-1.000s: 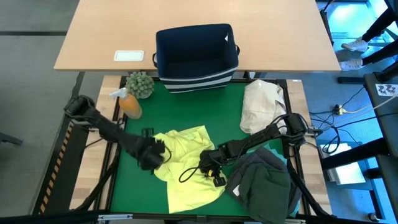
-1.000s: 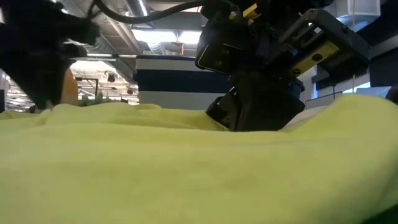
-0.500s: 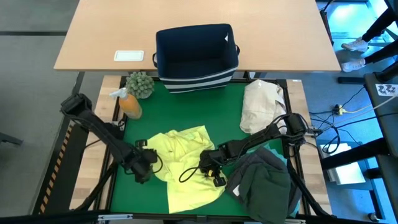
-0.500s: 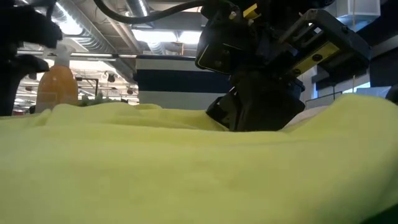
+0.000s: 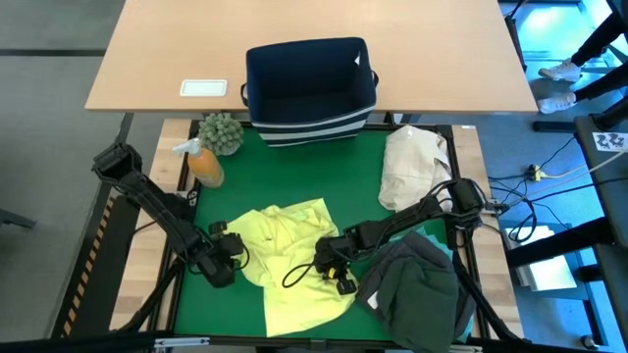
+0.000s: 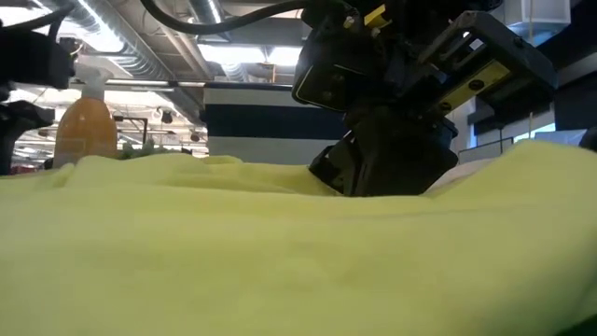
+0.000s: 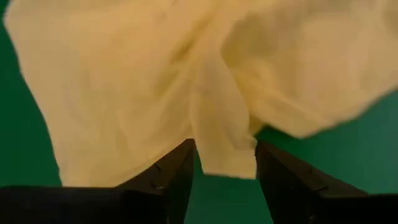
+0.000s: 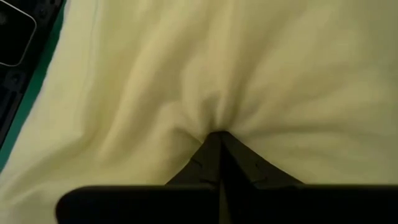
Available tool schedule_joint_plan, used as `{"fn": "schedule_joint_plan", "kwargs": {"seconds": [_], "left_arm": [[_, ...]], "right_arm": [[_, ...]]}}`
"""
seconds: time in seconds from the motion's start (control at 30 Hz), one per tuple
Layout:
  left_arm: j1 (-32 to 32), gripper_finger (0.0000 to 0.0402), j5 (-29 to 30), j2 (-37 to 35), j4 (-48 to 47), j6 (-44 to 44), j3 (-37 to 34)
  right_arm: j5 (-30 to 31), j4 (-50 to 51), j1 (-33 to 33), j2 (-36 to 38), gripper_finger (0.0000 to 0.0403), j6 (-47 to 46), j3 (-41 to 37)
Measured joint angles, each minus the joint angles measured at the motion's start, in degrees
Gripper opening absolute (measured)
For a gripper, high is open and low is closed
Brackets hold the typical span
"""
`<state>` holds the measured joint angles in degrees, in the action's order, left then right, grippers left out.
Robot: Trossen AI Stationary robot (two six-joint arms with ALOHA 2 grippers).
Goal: Fold laundry
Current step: Fold the yellow shirt on the table
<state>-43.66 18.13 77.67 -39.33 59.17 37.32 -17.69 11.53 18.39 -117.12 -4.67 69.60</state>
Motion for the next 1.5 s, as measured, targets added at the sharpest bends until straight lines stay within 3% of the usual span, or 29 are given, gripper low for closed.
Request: {"fn": "schedule_joint_plan", "kwargs": {"seconds": [0.33, 0.57, 0.73, 1.0, 1.5], "left_arm": [[2.8, 0.0249, 4.0, 0.0, 1.3, -3.7, -1.1], [5.7, 0.0266, 2.4, -0.3, 2.1, -5.3, -6.4], [6.1, 0.0215, 6.1, -0.2, 3.3, -13.0, -6.6], [8.1, 0.0017, 8.0, 0.1, 3.7, -23.6, -3.2], [11.8, 0.0003, 9.6, 0.0, -6.5, -47.2, 19.5]], "right_arm": [[-0.1, -1.0, 0.0, 0.0, 0.0012, 0.0, 0.0], [-0.1, -1.0, 0.0, 0.0, 0.0012, 0.0, 0.0], [-0.1, -1.0, 0.0, 0.0, 0.0012, 0.0, 0.0], [0.0, -1.0, 0.0, 0.0, 0.0012, 0.0, 0.1], [4.2, -1.0, 0.0, 0.2, 0.0012, -4.9, 0.1]]}}
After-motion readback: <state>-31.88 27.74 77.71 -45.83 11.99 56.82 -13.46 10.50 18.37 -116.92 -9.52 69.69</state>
